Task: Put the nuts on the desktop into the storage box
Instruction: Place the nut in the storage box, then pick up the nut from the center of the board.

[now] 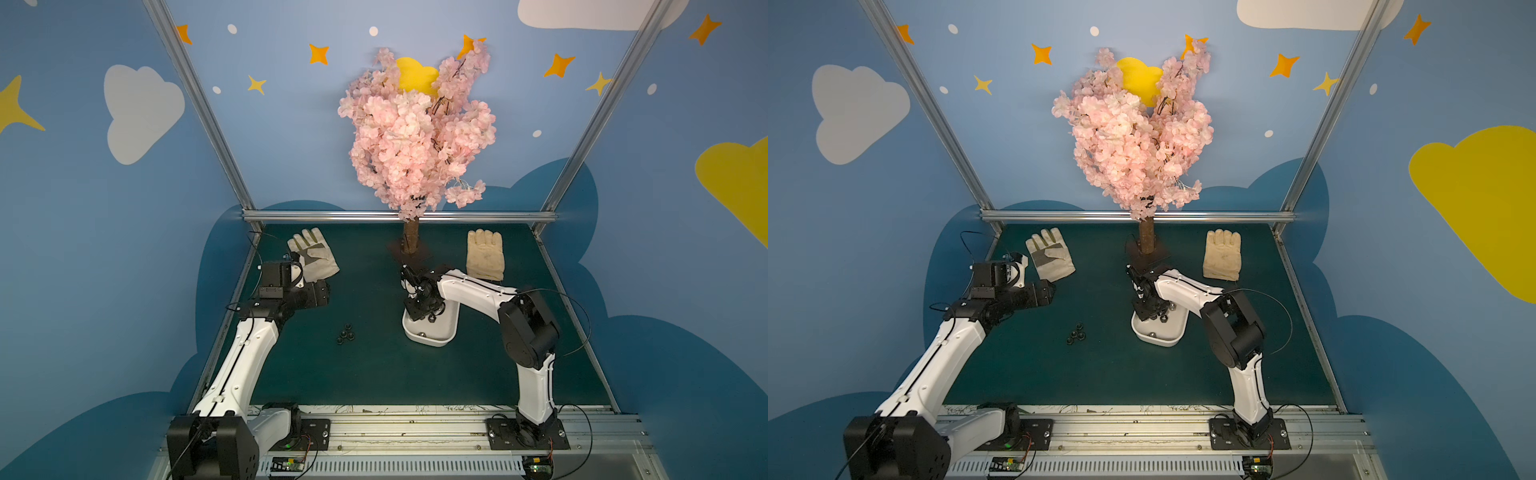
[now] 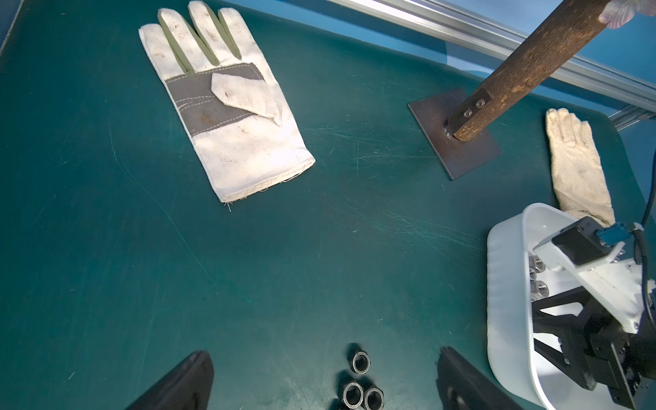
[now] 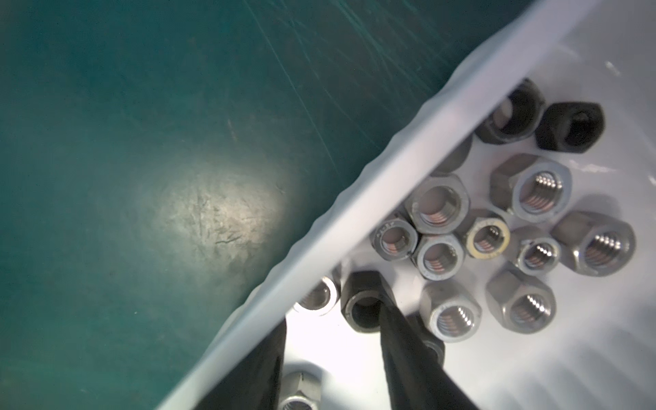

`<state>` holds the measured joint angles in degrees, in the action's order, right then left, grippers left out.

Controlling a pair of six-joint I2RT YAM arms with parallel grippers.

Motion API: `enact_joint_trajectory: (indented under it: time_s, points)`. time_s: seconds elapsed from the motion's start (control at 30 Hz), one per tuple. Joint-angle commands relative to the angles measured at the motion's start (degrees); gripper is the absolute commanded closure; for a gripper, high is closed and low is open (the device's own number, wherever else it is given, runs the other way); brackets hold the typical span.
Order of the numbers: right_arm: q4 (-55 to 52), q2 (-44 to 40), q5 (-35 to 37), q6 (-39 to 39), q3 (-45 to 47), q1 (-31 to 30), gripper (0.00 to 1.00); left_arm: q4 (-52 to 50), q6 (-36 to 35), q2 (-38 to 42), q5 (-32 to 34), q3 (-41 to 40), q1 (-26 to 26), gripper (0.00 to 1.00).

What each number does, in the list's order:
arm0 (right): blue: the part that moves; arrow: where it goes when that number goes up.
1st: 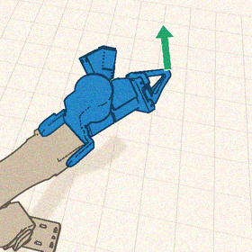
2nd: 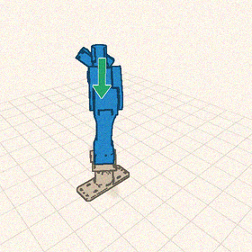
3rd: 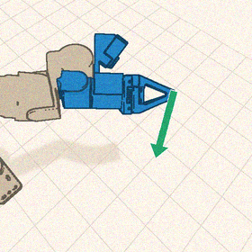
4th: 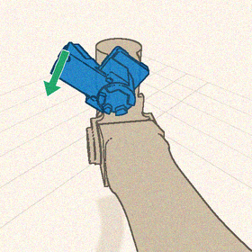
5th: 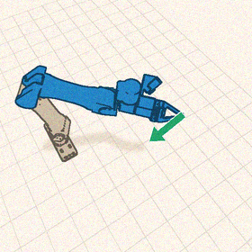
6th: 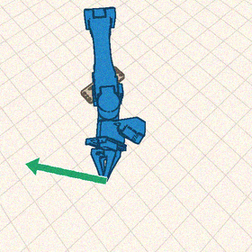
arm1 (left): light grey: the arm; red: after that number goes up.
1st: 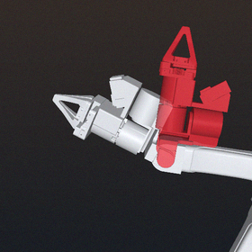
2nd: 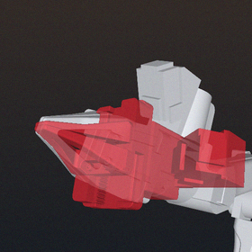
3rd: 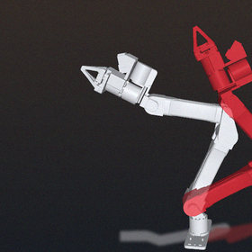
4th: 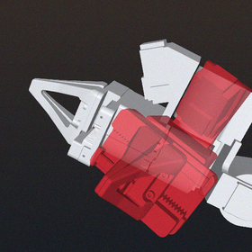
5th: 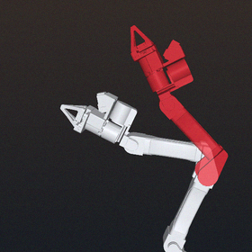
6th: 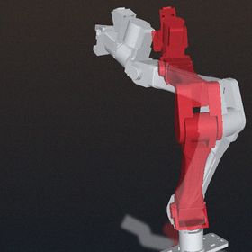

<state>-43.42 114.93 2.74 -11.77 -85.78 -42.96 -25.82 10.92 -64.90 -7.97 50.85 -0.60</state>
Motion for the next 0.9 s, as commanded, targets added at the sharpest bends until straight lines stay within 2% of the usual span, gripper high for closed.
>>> enact_joint_trajectory:
  time_s: [0.0,0.17,0.27,0.4,0.73,0.87]
  points:
    - [0.4,-4.6,2.1,0.2,0.4,-0.1,0.51,0.4,0.2,0.2,-0.3,-0.4,0.1,0.00]
    - [0.2,-9.3,3.5,1.7,-1.1,-1.4,0.50,0.4,0.1,0.1,-0.3,-0.4,0.1,0.00]
    - [0.1,-9.8,1.6,3.7,-3.7,-4.0,0.48,0.4,0.2,0.0,-0.3,-0.5,0.1,0.00]
    - [-0.4,-6.1,-1.8,5.4,-7.4,-8.4,0.39,0.4,0.2,0.2,0.0,-0.5,0.2,0.00]
    - [6.7,3.2,-7.4,4.3,-8.8,-17.1,0.34,0.4,0.3,0.4,0.1,-0.5,0.2,0.00]
    - [6.9,8.6,-7.5,4.1,-12.4,-19.5,0.33,0.5,0.3,1.0,0.6,-0.7,0.2,0.00]
